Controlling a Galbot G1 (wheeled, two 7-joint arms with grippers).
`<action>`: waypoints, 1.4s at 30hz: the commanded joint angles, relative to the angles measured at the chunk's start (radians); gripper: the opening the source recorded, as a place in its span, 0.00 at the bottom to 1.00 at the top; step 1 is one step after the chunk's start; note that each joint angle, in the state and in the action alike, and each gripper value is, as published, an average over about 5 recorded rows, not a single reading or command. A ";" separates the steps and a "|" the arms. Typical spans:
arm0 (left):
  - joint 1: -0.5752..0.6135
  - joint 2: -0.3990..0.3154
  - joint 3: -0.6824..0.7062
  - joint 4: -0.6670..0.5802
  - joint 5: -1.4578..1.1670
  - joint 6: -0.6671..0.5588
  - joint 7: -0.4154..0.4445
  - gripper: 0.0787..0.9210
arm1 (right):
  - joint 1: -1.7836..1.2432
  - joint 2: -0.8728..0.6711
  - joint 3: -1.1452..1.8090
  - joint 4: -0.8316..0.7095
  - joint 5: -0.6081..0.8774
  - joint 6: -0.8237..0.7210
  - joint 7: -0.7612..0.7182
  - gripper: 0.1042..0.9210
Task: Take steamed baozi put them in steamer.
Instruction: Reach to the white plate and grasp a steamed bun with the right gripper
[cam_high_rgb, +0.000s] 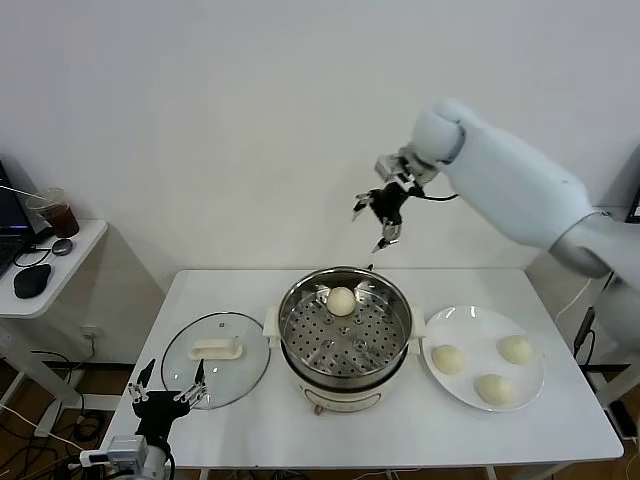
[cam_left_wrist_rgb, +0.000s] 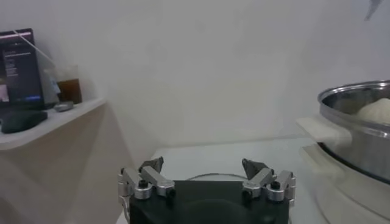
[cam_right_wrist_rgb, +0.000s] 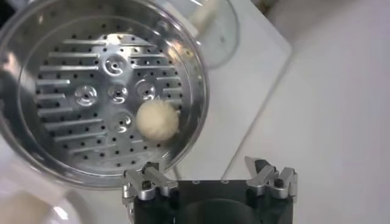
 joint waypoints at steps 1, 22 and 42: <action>-0.002 0.005 -0.004 0.000 -0.001 0.001 0.001 0.88 | -0.054 -0.234 -0.012 0.195 0.005 -0.294 -0.014 0.88; 0.007 0.026 -0.010 0.010 0.013 0.005 0.004 0.88 | -0.584 -0.333 0.264 0.322 -0.348 -0.180 0.021 0.88; 0.013 0.024 -0.005 0.014 0.029 0.006 0.009 0.88 | -0.681 -0.246 0.351 0.225 -0.425 -0.131 0.056 0.88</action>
